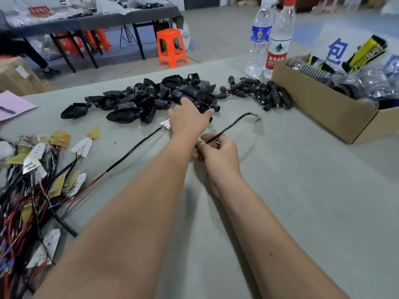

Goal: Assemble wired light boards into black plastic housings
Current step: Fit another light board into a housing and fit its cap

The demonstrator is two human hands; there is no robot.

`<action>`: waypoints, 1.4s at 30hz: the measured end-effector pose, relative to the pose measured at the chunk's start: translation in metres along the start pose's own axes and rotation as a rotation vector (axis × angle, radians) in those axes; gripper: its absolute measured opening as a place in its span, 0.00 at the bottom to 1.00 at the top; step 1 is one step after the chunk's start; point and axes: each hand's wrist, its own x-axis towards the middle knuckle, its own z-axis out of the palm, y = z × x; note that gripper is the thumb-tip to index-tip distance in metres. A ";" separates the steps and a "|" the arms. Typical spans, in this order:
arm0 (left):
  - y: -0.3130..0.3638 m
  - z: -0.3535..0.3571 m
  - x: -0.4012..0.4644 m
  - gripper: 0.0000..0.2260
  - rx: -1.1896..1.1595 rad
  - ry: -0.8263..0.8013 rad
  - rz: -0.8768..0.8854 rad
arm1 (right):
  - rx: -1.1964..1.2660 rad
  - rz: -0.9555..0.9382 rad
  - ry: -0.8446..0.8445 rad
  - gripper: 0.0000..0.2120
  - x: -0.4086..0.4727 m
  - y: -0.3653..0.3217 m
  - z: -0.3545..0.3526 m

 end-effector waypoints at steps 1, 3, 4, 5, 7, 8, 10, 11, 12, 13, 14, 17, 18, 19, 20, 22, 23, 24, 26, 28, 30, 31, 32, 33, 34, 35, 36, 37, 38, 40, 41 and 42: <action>0.002 0.002 0.001 0.31 -0.026 -0.021 0.006 | -0.008 -0.004 0.016 0.08 0.000 0.000 0.000; 0.003 0.004 0.006 0.25 -0.119 -0.054 0.017 | -0.026 -0.012 0.024 0.09 0.001 0.000 0.000; 0.004 0.004 0.008 0.21 -0.179 -0.068 0.014 | -0.024 -0.013 0.016 0.09 0.002 0.001 -0.001; 0.004 0.003 0.009 0.18 -0.216 -0.083 0.012 | -0.012 -0.009 0.007 0.09 0.002 0.001 -0.001; 0.003 -0.002 0.012 0.15 -0.207 -0.103 0.034 | 0.007 -0.002 -0.011 0.09 0.002 0.001 -0.001; 0.002 -0.005 0.012 0.15 -0.199 -0.115 0.036 | 0.010 0.001 -0.016 0.09 0.002 0.001 -0.001; -0.002 -0.013 0.007 0.14 -0.232 -0.108 0.021 | 0.029 0.014 -0.029 0.09 0.001 -0.001 -0.001; -0.007 -0.020 0.003 0.13 -0.272 -0.081 0.010 | 0.045 0.024 -0.037 0.09 0.000 -0.002 -0.001; -0.011 -0.027 -0.004 0.11 -0.334 -0.044 -0.009 | 0.062 0.030 -0.047 0.09 -0.001 -0.003 -0.001; -0.018 -0.036 -0.013 0.09 -0.423 -0.008 -0.034 | 0.080 0.031 -0.054 0.08 -0.003 -0.004 0.000; -0.025 -0.044 -0.022 0.07 -0.533 0.017 -0.057 | 0.100 0.029 -0.058 0.08 -0.004 -0.006 0.001; -0.051 -0.068 -0.064 0.07 -0.748 0.098 -0.097 | 0.160 0.010 -0.067 0.05 -0.008 -0.009 0.003; -0.061 -0.075 -0.081 0.08 -0.742 0.142 -0.103 | 0.161 -0.001 -0.069 0.04 -0.009 -0.009 0.004; -0.071 -0.081 -0.097 0.08 -0.720 0.190 -0.110 | 0.157 -0.016 -0.071 0.04 -0.009 -0.009 0.003; -0.081 -0.088 -0.114 0.08 -0.698 0.234 -0.131 | 0.154 -0.029 -0.074 0.04 -0.011 -0.008 0.003; -0.096 -0.096 -0.142 0.12 -0.659 0.268 -0.175 | 0.155 -0.054 -0.074 0.04 -0.012 -0.009 0.001; -0.103 -0.100 -0.154 0.14 -0.630 0.267 -0.184 | 0.166 -0.060 -0.082 0.04 -0.014 -0.009 0.000; -0.108 -0.102 -0.163 0.17 -0.594 0.254 -0.177 | 0.189 -0.059 -0.096 0.04 -0.015 -0.009 -0.001; -0.116 -0.103 -0.175 0.21 -0.521 0.220 -0.159 | 0.242 -0.046 -0.142 0.05 -0.018 -0.011 -0.002; -0.120 -0.102 -0.176 0.20 -0.496 0.188 -0.169 | 0.258 -0.046 -0.181 0.05 -0.020 -0.011 -0.003; -0.121 -0.101 -0.174 0.17 -0.488 0.180 -0.172 | 0.267 -0.050 -0.215 0.04 -0.022 -0.010 -0.004; -0.122 -0.101 -0.172 0.16 -0.487 0.179 -0.166 | 0.271 -0.052 -0.226 0.04 -0.022 -0.009 -0.004; -0.122 -0.100 -0.171 0.16 -0.493 0.173 -0.157 | 0.269 -0.055 -0.233 0.04 -0.022 -0.009 -0.004; -0.123 -0.099 -0.170 0.16 -0.510 0.163 -0.146 | 0.257 -0.060 -0.239 0.04 -0.022 -0.008 -0.003; -0.123 -0.099 -0.170 0.16 -0.537 0.148 -0.134 | 0.239 -0.068 -0.243 0.04 -0.023 -0.007 -0.003; -0.123 -0.098 -0.170 0.16 -0.563 0.132 -0.120 | 0.216 -0.077 -0.247 0.05 -0.023 -0.006 -0.002; -0.123 -0.098 -0.170 0.16 -0.580 0.117 -0.103 | 0.188 -0.083 -0.250 0.05 -0.024 -0.005 -0.002; -0.122 -0.097 -0.171 0.16 -0.590 0.107 -0.084 | 0.157 -0.087 -0.252 0.05 -0.024 -0.004 -0.002; -0.121 -0.096 -0.171 0.15 -0.596 0.106 -0.069 | 0.122 -0.090 -0.251 0.05 -0.024 -0.004 -0.001; -0.120 -0.096 -0.173 0.15 -0.607 0.124 -0.056 | 0.051 -0.104 -0.239 0.06 -0.025 -0.002 0.000; -0.119 -0.096 -0.174 0.14 -0.611 0.135 -0.052 | 0.019 -0.118 -0.230 0.07 -0.025 -0.001 0.000; -0.119 -0.096 -0.174 0.14 -0.614 0.147 -0.050 | -0.012 -0.132 -0.223 0.07 -0.025 0.001 0.000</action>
